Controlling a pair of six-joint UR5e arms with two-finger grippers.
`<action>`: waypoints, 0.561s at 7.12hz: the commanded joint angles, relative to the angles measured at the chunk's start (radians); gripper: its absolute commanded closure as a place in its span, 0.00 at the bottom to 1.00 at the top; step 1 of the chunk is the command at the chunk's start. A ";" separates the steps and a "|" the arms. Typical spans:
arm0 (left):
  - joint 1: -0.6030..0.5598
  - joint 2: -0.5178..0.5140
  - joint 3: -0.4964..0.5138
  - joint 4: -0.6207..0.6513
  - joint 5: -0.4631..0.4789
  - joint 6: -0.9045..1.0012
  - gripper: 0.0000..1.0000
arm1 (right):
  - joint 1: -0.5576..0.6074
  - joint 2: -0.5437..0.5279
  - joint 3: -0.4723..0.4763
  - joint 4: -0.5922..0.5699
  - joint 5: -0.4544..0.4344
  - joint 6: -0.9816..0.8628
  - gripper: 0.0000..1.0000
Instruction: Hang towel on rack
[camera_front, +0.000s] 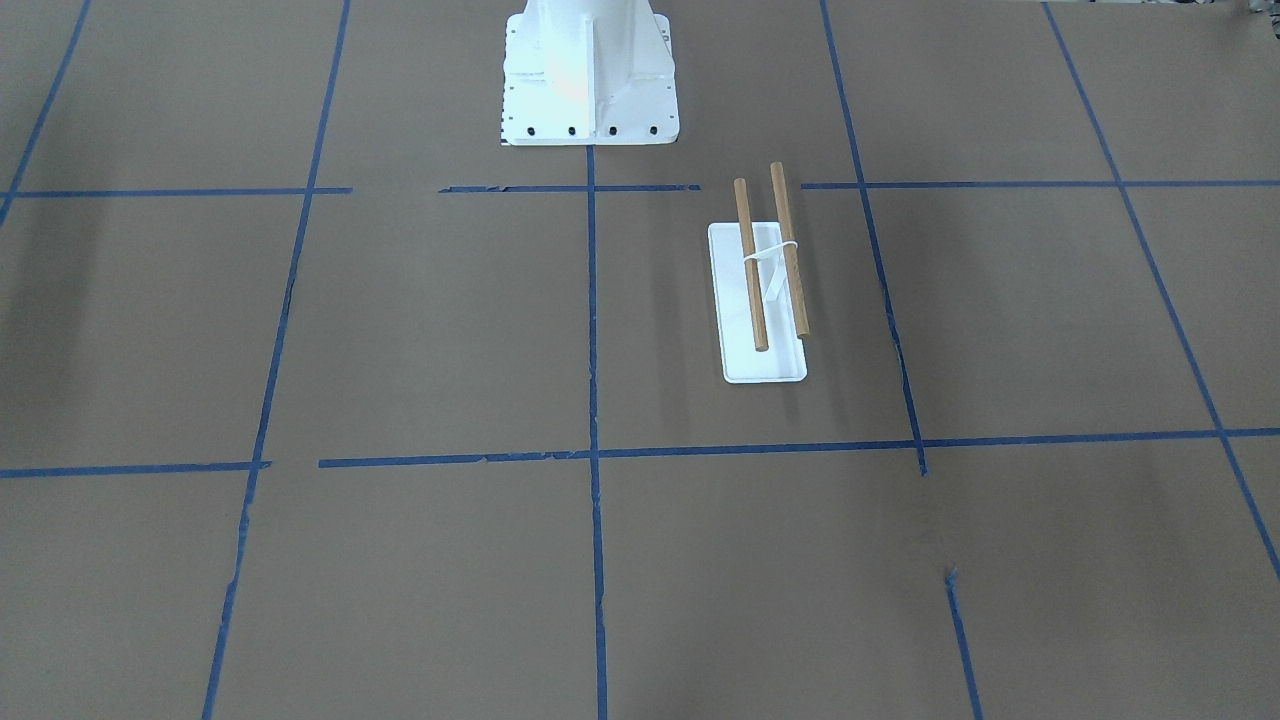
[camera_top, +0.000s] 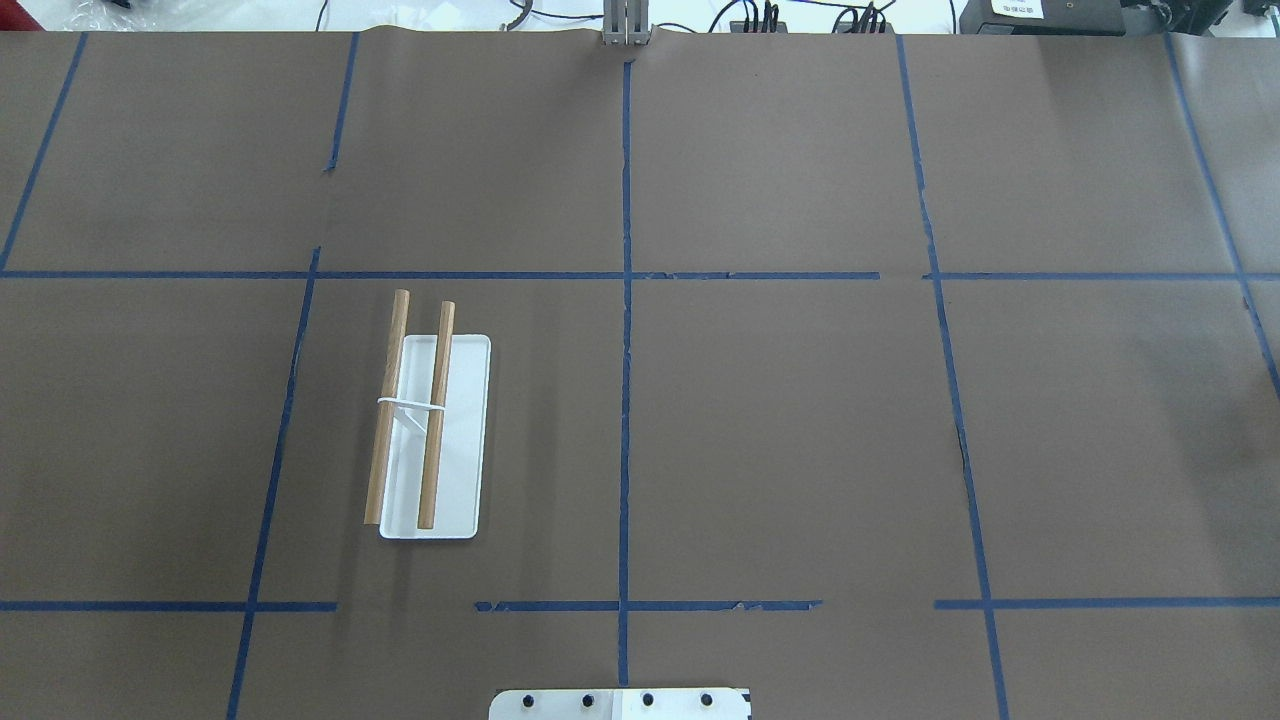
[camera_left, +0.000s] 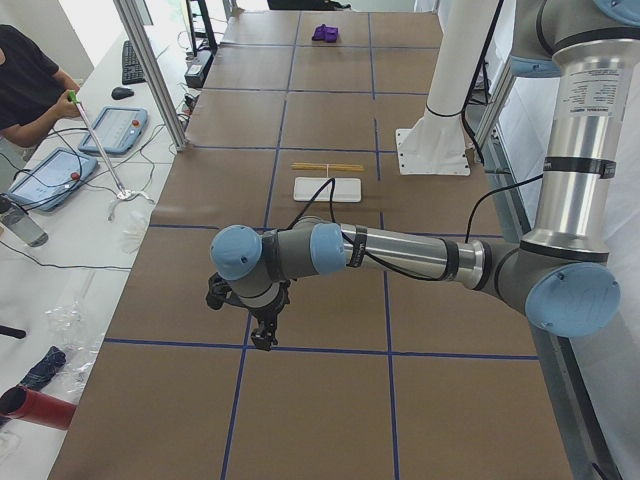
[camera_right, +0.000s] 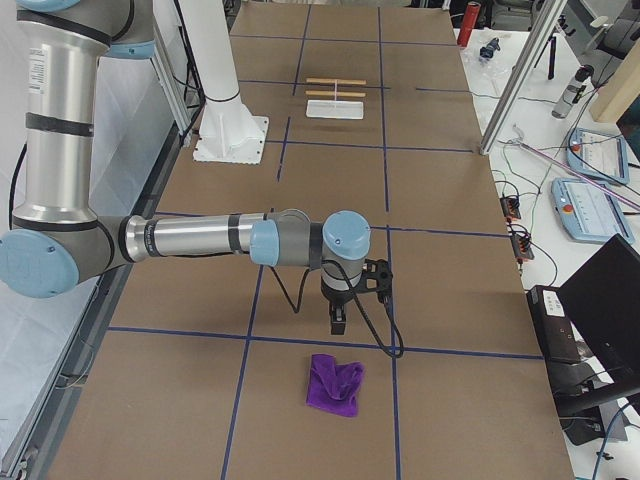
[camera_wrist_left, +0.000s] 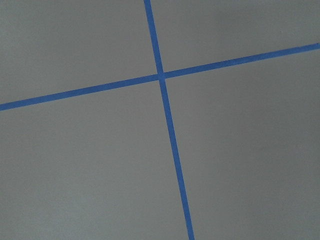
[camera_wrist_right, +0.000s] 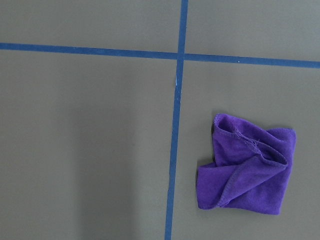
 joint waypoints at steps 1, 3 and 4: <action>0.001 0.004 -0.027 -0.012 -0.005 0.037 0.00 | 0.032 0.002 0.035 -0.072 0.009 -0.041 0.00; 0.005 0.007 -0.049 -0.010 0.011 0.067 0.00 | 0.032 -0.004 0.039 -0.065 0.009 -0.041 0.00; 0.005 0.006 -0.055 -0.020 0.006 0.074 0.00 | 0.032 -0.006 0.039 -0.064 0.009 -0.038 0.00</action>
